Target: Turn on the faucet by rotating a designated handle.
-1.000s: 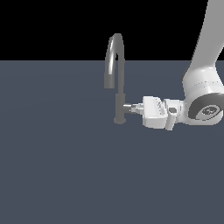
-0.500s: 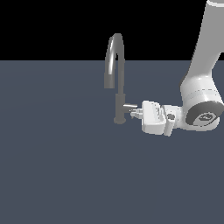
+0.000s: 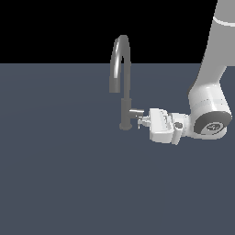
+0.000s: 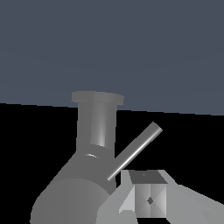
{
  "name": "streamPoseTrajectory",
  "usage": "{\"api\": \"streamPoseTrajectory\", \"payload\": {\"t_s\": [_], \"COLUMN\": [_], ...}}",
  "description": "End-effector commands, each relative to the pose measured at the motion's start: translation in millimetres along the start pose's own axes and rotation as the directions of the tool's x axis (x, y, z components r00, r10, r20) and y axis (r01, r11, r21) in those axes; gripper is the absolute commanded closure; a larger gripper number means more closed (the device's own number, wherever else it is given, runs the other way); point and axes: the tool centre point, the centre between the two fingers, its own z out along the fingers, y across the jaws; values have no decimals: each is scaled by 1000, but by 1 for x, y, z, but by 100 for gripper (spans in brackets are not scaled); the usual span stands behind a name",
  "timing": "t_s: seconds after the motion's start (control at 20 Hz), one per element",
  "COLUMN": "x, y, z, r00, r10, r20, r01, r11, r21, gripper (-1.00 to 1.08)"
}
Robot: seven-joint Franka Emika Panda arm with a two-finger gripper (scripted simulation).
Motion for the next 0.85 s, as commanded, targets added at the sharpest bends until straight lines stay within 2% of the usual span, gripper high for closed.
{"api": "streamPoseTrajectory", "payload": {"t_s": [0.0, 0.8], "x": [2, 53], "y": [-3, -17], "z": [0, 2], "r00": [1000, 999], "r10": [-1, 49], "r20": [-4, -18], "r01": [1, -49], "r11": [1000, 999], "r21": [3, 13], "gripper": [108, 108]}}
